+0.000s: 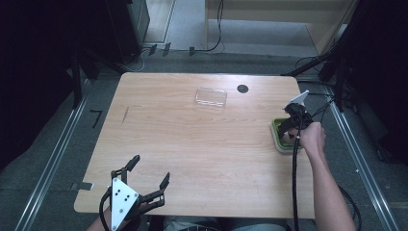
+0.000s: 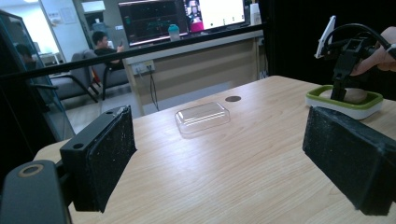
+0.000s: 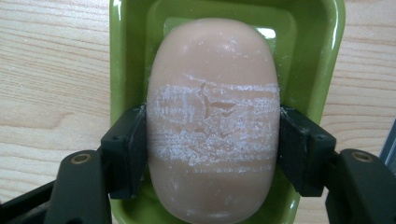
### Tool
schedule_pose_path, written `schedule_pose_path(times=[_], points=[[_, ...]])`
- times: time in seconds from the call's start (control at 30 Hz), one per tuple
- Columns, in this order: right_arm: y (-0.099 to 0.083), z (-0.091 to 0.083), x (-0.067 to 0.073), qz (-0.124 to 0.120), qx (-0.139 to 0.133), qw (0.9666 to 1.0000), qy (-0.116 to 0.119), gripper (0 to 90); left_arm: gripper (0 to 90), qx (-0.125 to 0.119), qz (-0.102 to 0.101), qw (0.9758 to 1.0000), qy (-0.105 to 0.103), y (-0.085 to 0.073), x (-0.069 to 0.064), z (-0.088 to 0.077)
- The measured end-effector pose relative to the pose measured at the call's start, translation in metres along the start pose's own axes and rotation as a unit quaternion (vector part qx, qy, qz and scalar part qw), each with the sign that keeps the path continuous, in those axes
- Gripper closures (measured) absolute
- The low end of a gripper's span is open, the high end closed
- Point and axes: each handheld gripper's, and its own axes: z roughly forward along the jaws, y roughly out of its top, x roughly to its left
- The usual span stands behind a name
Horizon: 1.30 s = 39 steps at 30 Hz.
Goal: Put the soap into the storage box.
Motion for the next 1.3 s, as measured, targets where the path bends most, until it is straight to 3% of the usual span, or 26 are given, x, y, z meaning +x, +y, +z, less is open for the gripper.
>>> schedule_pose_path(times=[0.93, 1.3], points=[[-0.003, -0.001, -0.002, 0.006, 0.002, 0.9999, 0.009, 32.6, 9.9, 0.001, -0.001, 1.0, -0.001, 0.0, 0.0, 0.004], [-0.007, -0.01, -0.004, 0.0, -0.008, 1.0, 0.001, 26.5, 9.9, 0.001, 0.001, 1.0, -0.001, 0.0, 0.0, 0.004]])
